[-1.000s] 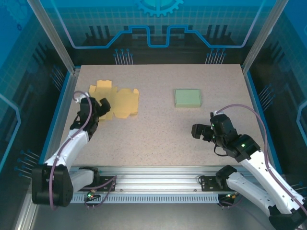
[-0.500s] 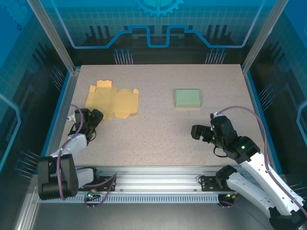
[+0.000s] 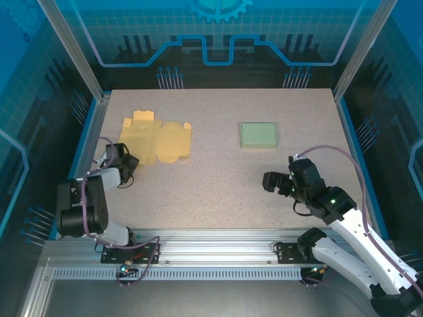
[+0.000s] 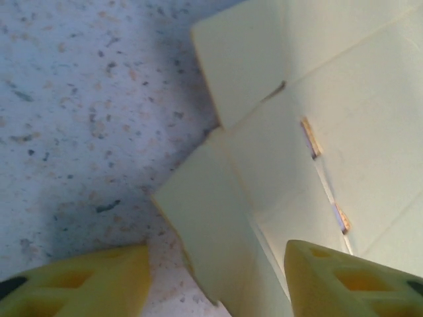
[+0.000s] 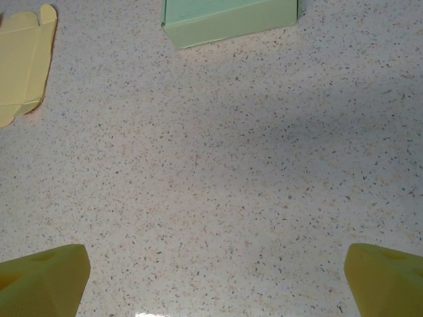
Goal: Fold the paper box
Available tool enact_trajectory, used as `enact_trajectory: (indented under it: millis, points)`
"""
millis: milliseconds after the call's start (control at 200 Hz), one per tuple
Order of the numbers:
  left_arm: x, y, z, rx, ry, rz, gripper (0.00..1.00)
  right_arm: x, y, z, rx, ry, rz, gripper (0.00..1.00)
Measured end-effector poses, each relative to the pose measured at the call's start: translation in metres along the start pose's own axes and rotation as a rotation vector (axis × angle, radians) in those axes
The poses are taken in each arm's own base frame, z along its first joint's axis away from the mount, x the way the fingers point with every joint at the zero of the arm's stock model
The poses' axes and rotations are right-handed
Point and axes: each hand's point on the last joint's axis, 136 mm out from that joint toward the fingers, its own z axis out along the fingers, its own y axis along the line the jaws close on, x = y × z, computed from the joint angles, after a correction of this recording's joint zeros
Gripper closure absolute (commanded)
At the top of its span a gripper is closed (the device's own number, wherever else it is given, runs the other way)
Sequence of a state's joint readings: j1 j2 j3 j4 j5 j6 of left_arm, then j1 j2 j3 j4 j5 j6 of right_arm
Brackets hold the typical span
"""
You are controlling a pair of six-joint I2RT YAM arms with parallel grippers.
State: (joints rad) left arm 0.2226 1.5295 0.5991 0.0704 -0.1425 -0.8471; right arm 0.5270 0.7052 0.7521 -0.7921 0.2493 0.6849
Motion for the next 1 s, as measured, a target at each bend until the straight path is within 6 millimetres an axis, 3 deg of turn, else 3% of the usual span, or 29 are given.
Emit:
enact_trajectory:
  millis: [70, 150, 275, 400, 675, 795, 1001]
  points:
    - [-0.001, 0.005, 0.002, -0.024, 0.001, -0.008, 0.74, 0.000, 0.000, 0.001, 0.004, 0.005, -0.001, 0.00]
    - [-0.002, 0.006, 0.003, -0.024, 0.002, -0.019, 0.80, 0.001, 0.000, 0.002, 0.006, 0.009, -0.002, 0.00]
    - [-0.006, -0.039, 0.012, 0.152, 0.023, 0.019, 0.83, 0.002, 0.000, 0.004, 0.005, 0.019, -0.003, 0.00]
    - [0.004, -0.062, 0.005, 0.268, 0.078, 0.106, 0.91, 0.005, 0.002, 0.007, 0.001, 0.039, -0.006, 0.00]
    - [0.019, -0.102, -0.058, 0.480, 0.119, 0.411, 0.98, 0.000, 0.013, 0.011, -0.039, 0.031, -0.014, 0.00]
    - [0.044, -0.118, -0.081, 0.559, 0.155, 0.574, 1.00, -0.002, 0.016, 0.015, -0.047, 0.031, -0.024, 0.00]
    - [0.110, -0.143, -0.106, 0.714, 0.235, 0.818, 1.00, -0.009, 0.024, 0.024, -0.062, 0.018, -0.064, 0.00]
